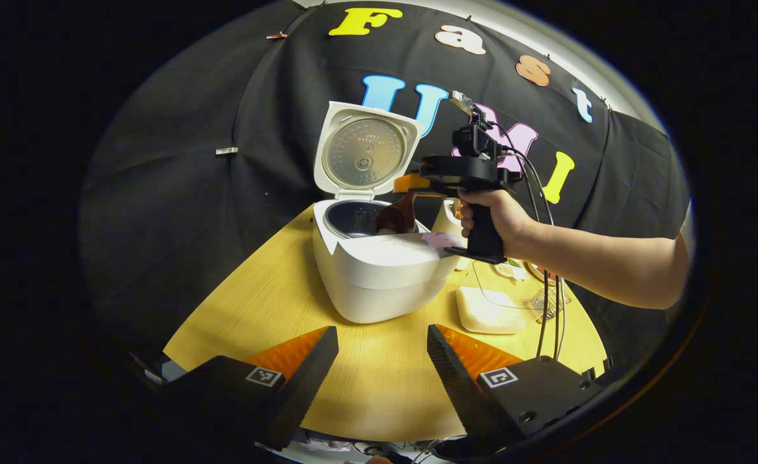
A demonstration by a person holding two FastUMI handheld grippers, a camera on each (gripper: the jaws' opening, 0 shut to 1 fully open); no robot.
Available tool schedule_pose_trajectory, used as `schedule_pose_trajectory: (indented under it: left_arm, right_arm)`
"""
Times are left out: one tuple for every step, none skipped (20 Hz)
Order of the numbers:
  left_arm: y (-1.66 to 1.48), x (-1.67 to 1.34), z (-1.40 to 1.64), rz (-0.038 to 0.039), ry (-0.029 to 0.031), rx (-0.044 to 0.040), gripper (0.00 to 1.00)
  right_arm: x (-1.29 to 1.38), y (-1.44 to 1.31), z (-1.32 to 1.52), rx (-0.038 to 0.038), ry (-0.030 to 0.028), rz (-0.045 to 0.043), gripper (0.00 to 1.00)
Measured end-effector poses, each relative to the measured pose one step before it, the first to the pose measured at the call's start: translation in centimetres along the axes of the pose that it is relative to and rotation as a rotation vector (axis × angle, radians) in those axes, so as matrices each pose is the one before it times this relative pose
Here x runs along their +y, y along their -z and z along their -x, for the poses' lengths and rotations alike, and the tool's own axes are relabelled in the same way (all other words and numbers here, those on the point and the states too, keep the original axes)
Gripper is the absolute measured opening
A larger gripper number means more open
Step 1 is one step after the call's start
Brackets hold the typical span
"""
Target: Close the left gripper, press the button to open the rice cooker; take a wooden spoon from the chopstick holder with the right hand, scoop a spoonful of rice and pour it into the rice cooker, then put the wooden spoon back into the chopstick holder.
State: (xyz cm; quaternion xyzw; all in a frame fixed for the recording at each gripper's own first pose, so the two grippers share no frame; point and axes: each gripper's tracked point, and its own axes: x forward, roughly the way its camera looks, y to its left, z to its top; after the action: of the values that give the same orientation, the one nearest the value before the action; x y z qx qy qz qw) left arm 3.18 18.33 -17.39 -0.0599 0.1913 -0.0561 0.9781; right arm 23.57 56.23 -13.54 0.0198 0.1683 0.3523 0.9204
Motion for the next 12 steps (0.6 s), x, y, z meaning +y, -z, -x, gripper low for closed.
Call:
schedule_pose_trajectory:
  left_arm:
    - [0.002, -0.101, -0.001, 0.00073, 0.00051, -0.001, 0.96]
    - [0.054, 0.066, -0.021, 0.00433, -0.00219, 0.00123, 0.96]
    - [0.202, 0.125, 0.146, 0.00647, -0.00166, 0.00149, 0.96]
    - [0.189, 0.094, 0.059, 0.00698, -0.00296, 0.00223, 0.96]
    - [0.226, 0.115, 0.067, 0.00165, -0.00459, 0.00298, 0.96]
    - [0.344, 0.03, 0.188, -0.0135, -0.00715, 0.00513, 0.96]
    - [0.041, 0.073, 0.152, -0.02343, -0.00767, 0.00277, 0.95]
    - [-0.321, 0.039, 0.134, -0.0238, -0.00658, -0.0071, 0.96]
    - [-0.266, -0.025, 0.159, -0.01719, 0.00053, -0.01236, 0.96]
    - [-0.125, -0.176, -0.049, -0.00768, 0.00612, -0.007, 0.98]
    - [-0.028, -0.27, -0.114, -0.00165, 0.00782, 0.001, 0.96]
    - [0.05, -0.241, -0.088, -0.00155, 0.00492, 0.00002, 0.96]
  right_arm:
    - [0.608, -0.198, -0.01, -0.01065, -0.02054, 0.04037, 0.16]
    - [0.88, 0.009, 0.138, -0.00354, -0.03053, 0.04183, 0.16]
    - [0.8, 0.053, 0.094, -0.00064, -0.02444, 0.03338, 0.16]
    - [0.496, 0.209, 0.015, 0.00107, -0.0158, 0.0354, 0.16]
    - [0.404, 0.149, -0.047, 0.00371, -0.01248, 0.03699, 0.16]
    - [0.273, 0.371, 0.023, 0.00447, -0.00384, 0.03692, 0.16]
    - [0.342, -0.035, 0.06, -0.00475, -0.00473, 0.02967, 0.16]
    - [0.284, -0.214, 0.09, -0.00999, -0.00781, 0.02414, 0.16]
    - [0.465, -0.29, 0.328, -0.0086, -0.00804, 0.01621, 0.16]
    - [0.22, 0.004, 0.146, 0.0004, -0.00269, 0.00978, 0.16]
    - [-0.006, 0.141, -0.048, 0.00541, 0.00532, 0.00444, 0.15]
    - [-0.182, 0.021, 0.007, 0.00547, 0.01208, -0.00225, 0.16]
